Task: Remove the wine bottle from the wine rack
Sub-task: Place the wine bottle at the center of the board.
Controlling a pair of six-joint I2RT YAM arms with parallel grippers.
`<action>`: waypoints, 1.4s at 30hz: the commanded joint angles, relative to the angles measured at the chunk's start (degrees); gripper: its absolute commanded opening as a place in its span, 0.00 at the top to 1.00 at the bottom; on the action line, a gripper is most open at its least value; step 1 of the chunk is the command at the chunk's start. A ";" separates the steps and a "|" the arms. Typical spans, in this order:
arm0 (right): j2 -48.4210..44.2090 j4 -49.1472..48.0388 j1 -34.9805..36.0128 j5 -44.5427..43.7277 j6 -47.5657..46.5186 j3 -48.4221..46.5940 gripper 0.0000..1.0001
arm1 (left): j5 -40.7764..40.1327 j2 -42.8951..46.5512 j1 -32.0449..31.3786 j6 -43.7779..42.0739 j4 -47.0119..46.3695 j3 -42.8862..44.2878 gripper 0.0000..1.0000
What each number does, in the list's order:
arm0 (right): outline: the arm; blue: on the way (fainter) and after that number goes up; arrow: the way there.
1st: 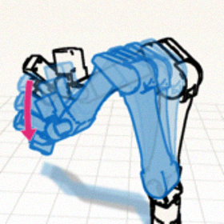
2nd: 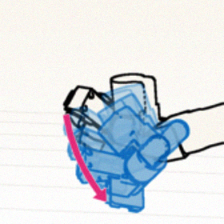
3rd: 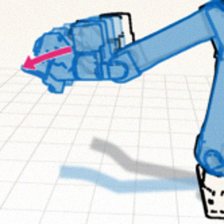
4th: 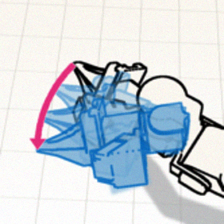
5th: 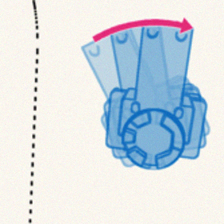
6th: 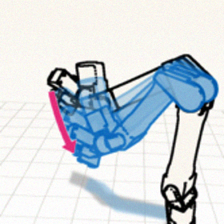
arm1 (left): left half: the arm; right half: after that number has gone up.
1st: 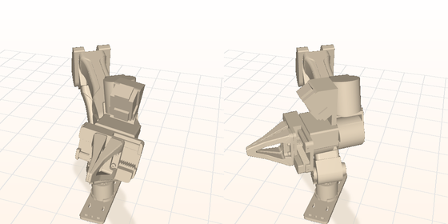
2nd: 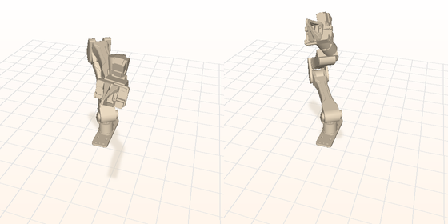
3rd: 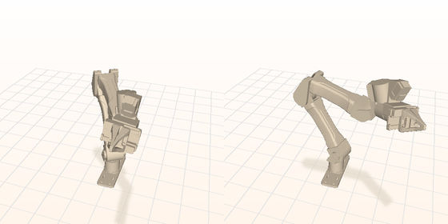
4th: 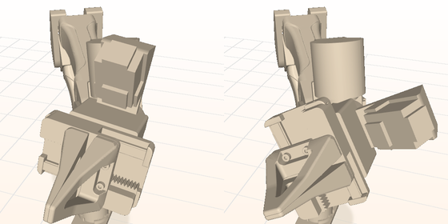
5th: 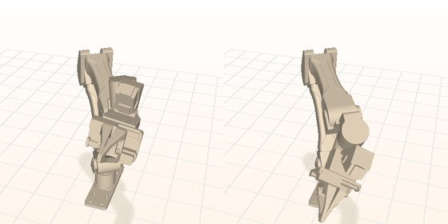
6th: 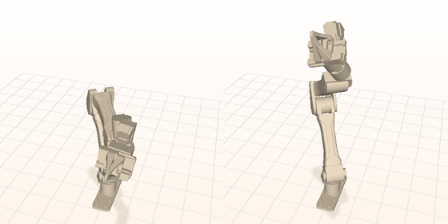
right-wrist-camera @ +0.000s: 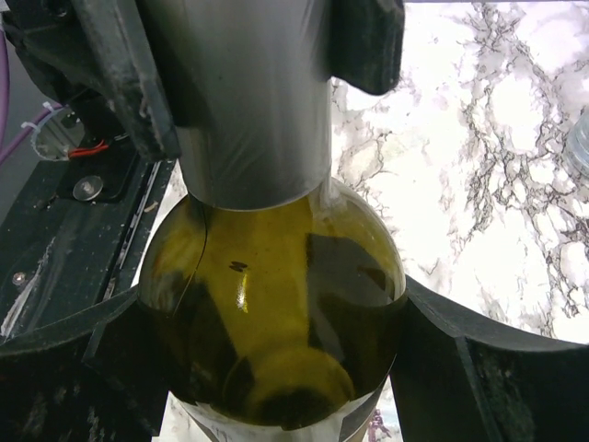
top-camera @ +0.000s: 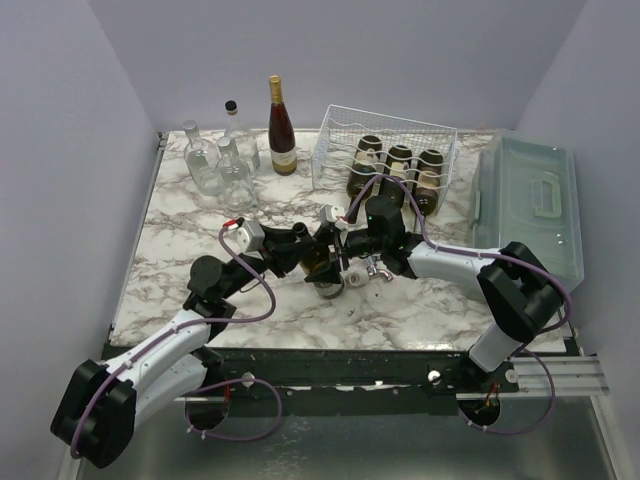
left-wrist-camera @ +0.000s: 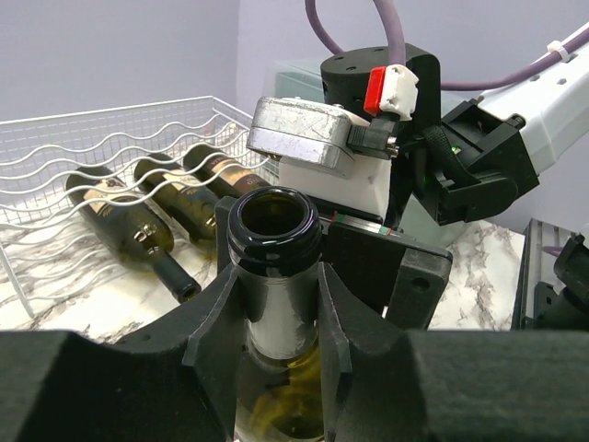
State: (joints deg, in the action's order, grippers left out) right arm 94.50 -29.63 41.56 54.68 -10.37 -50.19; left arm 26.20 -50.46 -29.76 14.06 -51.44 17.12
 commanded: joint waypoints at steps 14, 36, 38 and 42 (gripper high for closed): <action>-2.87 -3.43 -1.05 1.89 4.75 -1.27 0.09 | 1.38 -1.01 -0.04 2.89 0.59 4.78 1.00; -10.65 -1.23 -8.53 6.58 5.60 -1.85 0.01 | -6.49 11.05 9.68 -8.99 22.94 12.18 1.00; -10.90 -1.94 -8.96 6.77 6.26 -1.50 0.01 | -8.03 11.69 11.58 -10.57 24.78 13.07 1.00; -10.90 -2.76 -9.48 7.24 6.93 -1.24 0.01 | -11.83 12.26 15.20 -13.26 26.77 14.56 1.00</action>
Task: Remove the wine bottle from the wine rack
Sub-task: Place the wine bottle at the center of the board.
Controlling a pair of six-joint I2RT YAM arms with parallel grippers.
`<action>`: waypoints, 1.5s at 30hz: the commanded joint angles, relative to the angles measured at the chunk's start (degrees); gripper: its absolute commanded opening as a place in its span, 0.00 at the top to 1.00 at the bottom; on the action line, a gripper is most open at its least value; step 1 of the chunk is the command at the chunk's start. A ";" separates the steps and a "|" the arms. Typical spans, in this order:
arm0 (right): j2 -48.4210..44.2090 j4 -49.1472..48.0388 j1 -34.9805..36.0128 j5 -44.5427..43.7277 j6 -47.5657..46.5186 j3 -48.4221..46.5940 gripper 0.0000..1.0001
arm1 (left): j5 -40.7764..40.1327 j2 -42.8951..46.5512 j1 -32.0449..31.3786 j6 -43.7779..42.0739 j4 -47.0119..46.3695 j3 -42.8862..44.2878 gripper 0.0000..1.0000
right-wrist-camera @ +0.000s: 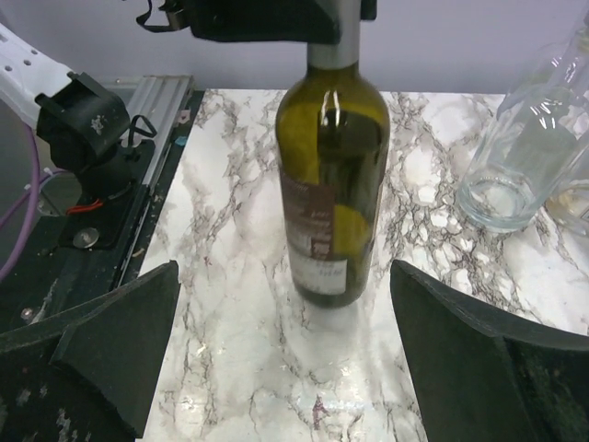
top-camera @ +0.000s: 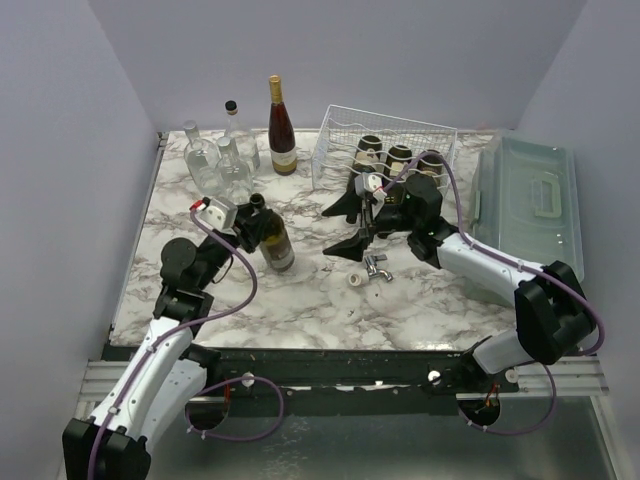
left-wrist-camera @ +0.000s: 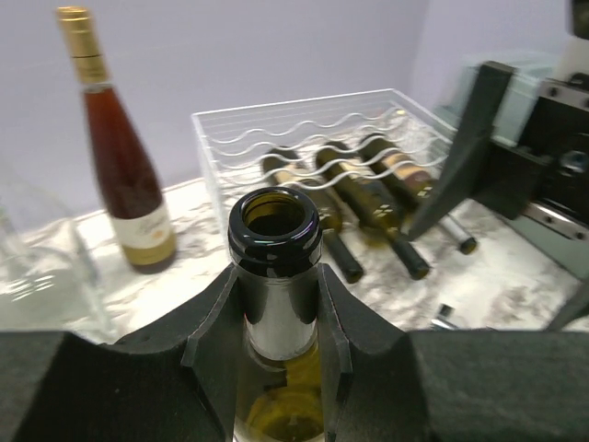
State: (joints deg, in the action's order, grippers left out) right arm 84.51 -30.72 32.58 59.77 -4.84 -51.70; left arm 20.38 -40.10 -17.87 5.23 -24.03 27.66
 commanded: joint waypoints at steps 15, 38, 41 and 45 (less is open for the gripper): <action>-0.76 -3.09 -2.22 3.46 3.03 0.98 0.01 | -13.67 -6.72 16.60 -8.86 -2.51 9.97 1.00; 0.19 0.78 -5.75 5.24 0.59 0.30 0.01 | -17.17 -31.79 32.24 -4.00 -16.88 20.69 1.00; 0.56 1.41 -6.11 5.37 0.11 0.14 0.01 | -17.79 -35.01 33.04 -3.98 -16.93 23.07 1.00; 1.12 2.83 -6.65 5.49 -0.76 -0.21 0.01 | -18.10 -38.91 33.99 -3.48 -16.95 25.84 1.00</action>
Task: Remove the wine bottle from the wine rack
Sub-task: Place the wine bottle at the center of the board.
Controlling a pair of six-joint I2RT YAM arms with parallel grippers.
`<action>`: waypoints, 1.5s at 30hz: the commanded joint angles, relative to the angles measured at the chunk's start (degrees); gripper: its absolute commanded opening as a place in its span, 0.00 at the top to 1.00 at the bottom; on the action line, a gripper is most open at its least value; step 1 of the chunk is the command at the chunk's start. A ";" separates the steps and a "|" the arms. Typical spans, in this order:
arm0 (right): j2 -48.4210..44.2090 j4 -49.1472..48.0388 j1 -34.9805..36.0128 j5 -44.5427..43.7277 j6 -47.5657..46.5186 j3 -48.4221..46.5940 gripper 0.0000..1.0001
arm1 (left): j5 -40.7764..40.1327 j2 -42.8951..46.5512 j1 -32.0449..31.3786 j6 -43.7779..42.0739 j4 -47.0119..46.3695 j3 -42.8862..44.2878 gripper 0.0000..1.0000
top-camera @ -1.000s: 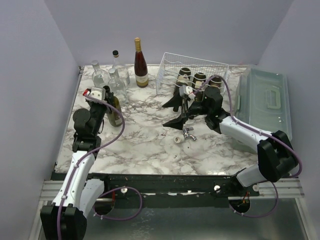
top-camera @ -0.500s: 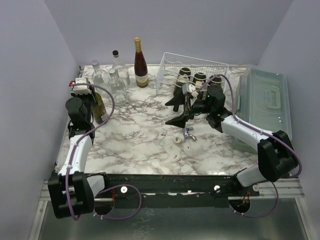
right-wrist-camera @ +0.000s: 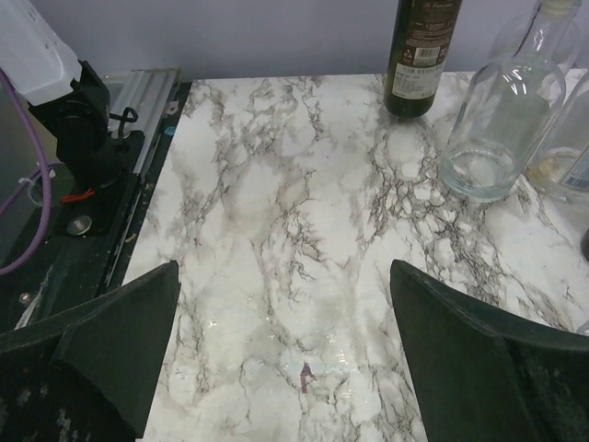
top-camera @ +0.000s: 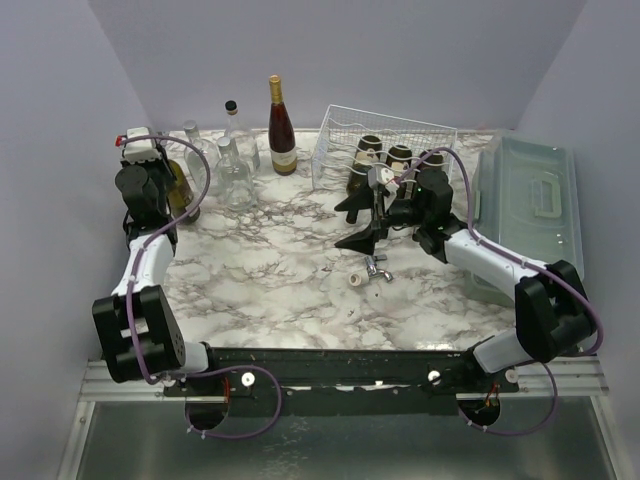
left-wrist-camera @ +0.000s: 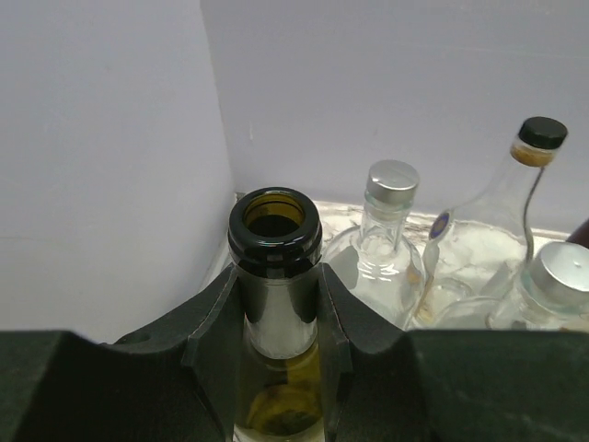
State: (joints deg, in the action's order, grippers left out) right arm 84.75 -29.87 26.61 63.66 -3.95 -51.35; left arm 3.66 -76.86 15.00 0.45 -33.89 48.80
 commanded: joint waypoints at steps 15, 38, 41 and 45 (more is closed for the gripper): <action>2.52 2.88 -2.47 2.18 -1.86 -0.95 0.01 | -2.89 -9.96 1.78 -0.18 -6.71 11.28 0.94; 2.84 3.49 -3.88 2.35 -1.71 -1.22 0.01 | -6.55 -7.81 1.89 2.85 -5.62 7.45 0.03; 2.70 3.52 -4.02 2.18 -1.50 -1.37 0.01 | -6.73 -5.30 1.87 5.40 -4.78 5.60 0.01; 2.37 3.68 -4.44 1.95 -1.42 -1.35 0.01 | -6.07 -0.94 2.46 10.78 -2.38 2.28 0.01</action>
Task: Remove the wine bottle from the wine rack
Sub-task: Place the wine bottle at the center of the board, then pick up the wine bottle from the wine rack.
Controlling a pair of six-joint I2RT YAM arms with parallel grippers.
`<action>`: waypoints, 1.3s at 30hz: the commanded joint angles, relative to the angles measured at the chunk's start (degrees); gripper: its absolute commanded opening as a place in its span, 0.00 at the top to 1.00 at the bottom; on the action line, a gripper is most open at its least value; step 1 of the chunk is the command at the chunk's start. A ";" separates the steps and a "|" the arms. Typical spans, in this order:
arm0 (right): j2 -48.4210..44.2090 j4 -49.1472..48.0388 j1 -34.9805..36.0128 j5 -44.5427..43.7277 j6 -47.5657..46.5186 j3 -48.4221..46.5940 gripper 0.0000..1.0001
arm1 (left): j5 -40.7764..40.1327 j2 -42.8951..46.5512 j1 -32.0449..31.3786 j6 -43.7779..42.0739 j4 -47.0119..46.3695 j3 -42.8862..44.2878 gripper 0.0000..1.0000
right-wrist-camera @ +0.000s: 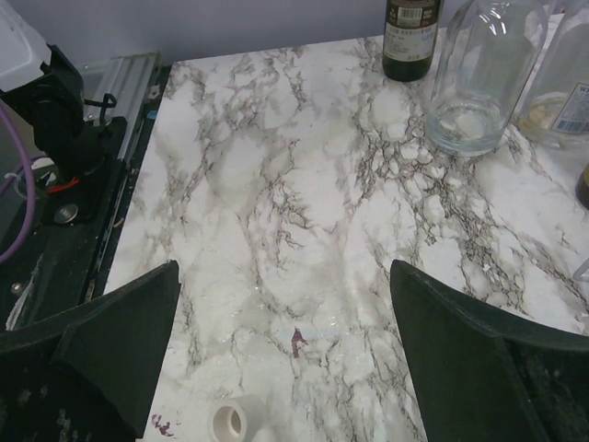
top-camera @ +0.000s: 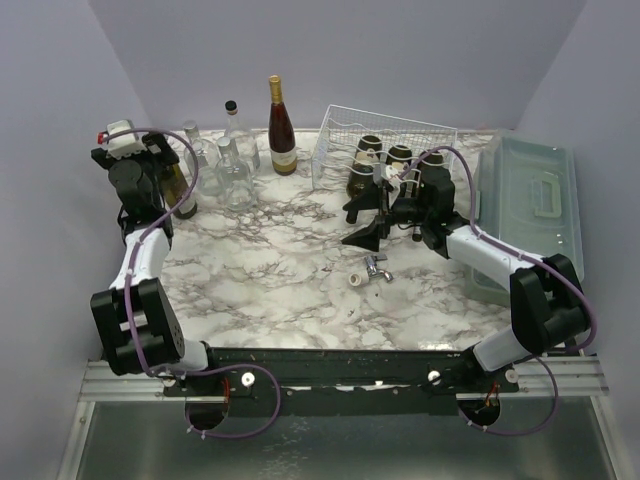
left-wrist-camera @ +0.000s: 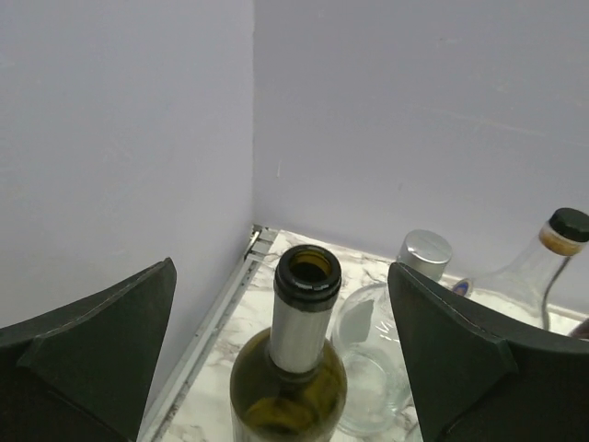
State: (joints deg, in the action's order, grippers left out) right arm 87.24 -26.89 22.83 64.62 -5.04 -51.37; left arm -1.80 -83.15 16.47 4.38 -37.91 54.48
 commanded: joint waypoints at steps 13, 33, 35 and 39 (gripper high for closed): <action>-1.37 -0.31 -2.12 0.62 1.62 -1.21 0.01 | 12.08 22.76 2.38 21.79 12.37 -14.29 0.01; -3.33 8.77 -5.71 -0.61 -2.49 -4.30 0.01 | 23.66 33.66 -10.87 24.21 46.64 -8.42 0.01; -3.57 12.85 -5.70 -0.72 -4.42 -5.38 0.01 | 22.20 33.58 -15.31 22.44 48.19 -7.85 0.01; -4.50 30.98 -5.69 -1.90 -13.82 -10.20 0.01 | 19.30 32.87 -23.99 21.37 49.50 -7.37 0.01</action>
State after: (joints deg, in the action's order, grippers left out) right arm 85.19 -14.50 17.50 64.03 -8.67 -56.58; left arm 19.92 -49.80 -0.19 29.19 5.98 45.12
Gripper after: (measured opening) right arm 0.992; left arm 0.987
